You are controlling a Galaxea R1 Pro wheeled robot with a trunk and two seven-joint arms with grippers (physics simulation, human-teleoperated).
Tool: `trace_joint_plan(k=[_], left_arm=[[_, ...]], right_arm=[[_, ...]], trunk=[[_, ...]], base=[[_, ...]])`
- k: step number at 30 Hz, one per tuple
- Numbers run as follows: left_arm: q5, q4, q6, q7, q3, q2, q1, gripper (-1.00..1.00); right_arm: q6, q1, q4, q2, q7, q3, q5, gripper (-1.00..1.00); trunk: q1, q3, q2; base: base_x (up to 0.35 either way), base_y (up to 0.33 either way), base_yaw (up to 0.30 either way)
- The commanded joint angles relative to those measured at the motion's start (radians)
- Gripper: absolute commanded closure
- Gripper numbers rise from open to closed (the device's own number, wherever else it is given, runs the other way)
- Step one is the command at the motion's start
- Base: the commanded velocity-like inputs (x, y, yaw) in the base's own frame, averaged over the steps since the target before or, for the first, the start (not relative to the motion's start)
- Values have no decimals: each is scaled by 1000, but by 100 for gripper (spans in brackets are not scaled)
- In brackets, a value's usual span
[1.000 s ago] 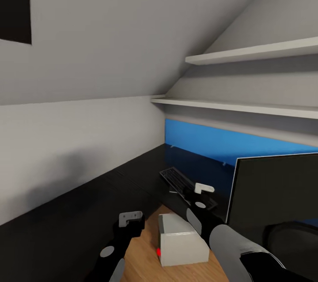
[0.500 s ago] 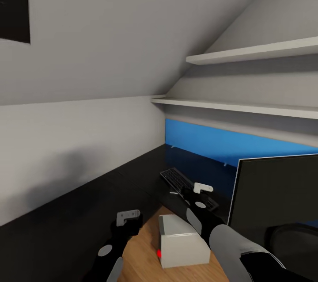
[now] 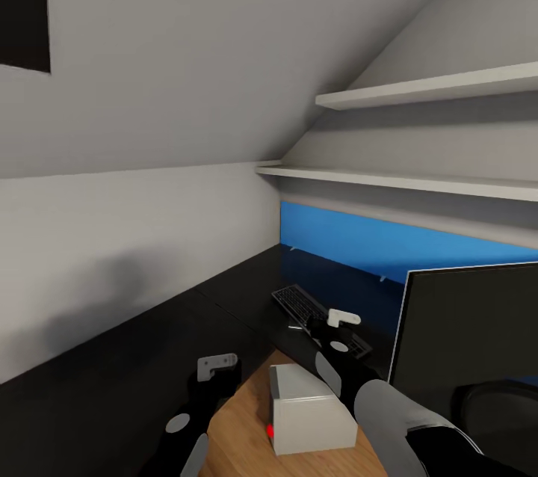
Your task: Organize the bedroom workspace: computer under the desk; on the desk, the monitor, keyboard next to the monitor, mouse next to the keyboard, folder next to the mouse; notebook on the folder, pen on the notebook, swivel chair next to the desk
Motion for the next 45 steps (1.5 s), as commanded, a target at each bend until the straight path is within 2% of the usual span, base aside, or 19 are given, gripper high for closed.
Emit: trace_joint_plan(k=[1,28,33,35,36,45], left_arm=[[9,-2,4,8,-2,0,-1,-100],[9,-2,4,6,-4,-1,-1,-100],[9,-3,4,6,-4,-1,-1,-100],[9,-3,4,6,-4,-1,-1,-100],[9,-3,4,6,-4,-1,-1,-100],[8,-3,4,5,-7,-3,-1,-100]], right_arm=[[-5,-1,1,0,-4,6,-10,-100],[3,-3,-8,0,-7,2,-10,-100],[73,-23,-13,0,-11,1,-10,-100],[109,-51,-13,0,-12,-1,-13,-100],[133,-83,-13,0,-13,-2,-26,-100],[147,-104,12,0,-12,-4,-87,-100]], trunk=[[0,-1,-1],[0,-1,-1],[0,-1,-1],[0,-1,-1],[0,-1,-1],[0,-1,-1]], base=[[0,0,0],[8,0,0],[3,0,0],[1,0,0],[0,0,0],[67,0,0]])
